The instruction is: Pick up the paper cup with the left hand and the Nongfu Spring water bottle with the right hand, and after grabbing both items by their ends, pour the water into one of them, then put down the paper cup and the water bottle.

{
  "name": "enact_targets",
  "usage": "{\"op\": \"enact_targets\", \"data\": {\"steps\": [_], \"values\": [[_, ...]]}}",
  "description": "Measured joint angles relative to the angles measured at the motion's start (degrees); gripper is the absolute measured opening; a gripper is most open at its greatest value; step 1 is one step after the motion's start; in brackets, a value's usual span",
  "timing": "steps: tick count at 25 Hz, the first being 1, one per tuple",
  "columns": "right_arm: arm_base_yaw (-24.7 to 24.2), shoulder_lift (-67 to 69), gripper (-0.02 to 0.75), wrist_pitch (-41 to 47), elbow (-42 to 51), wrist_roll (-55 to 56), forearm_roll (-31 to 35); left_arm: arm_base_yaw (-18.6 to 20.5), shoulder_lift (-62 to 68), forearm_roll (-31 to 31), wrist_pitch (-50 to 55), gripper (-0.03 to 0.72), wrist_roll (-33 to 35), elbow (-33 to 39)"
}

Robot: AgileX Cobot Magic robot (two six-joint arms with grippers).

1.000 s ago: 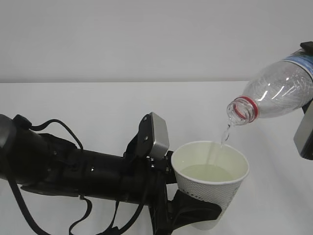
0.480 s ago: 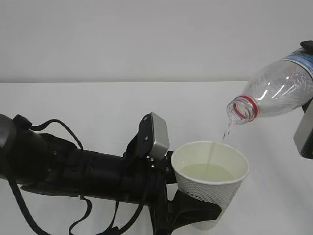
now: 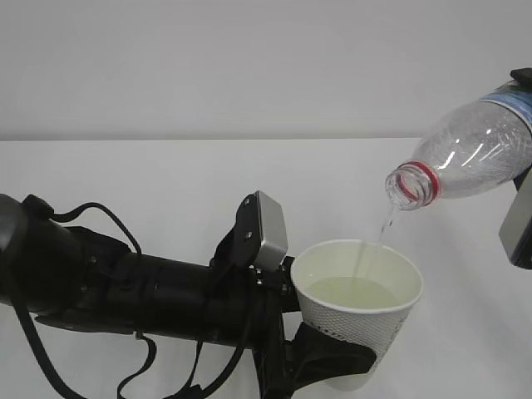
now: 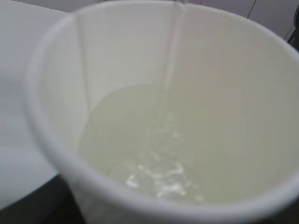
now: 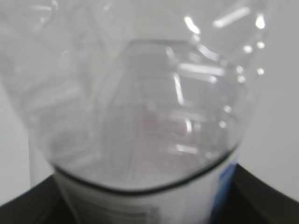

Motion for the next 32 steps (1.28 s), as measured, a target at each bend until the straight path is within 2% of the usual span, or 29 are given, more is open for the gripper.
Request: {"op": "enact_targets", "data": {"steps": [32], "values": [[0.0,0.0,0.491,0.0,0.0,0.0,-0.5,0.0,0.0,0.0,0.1,0.51,0.0,0.0]]}}
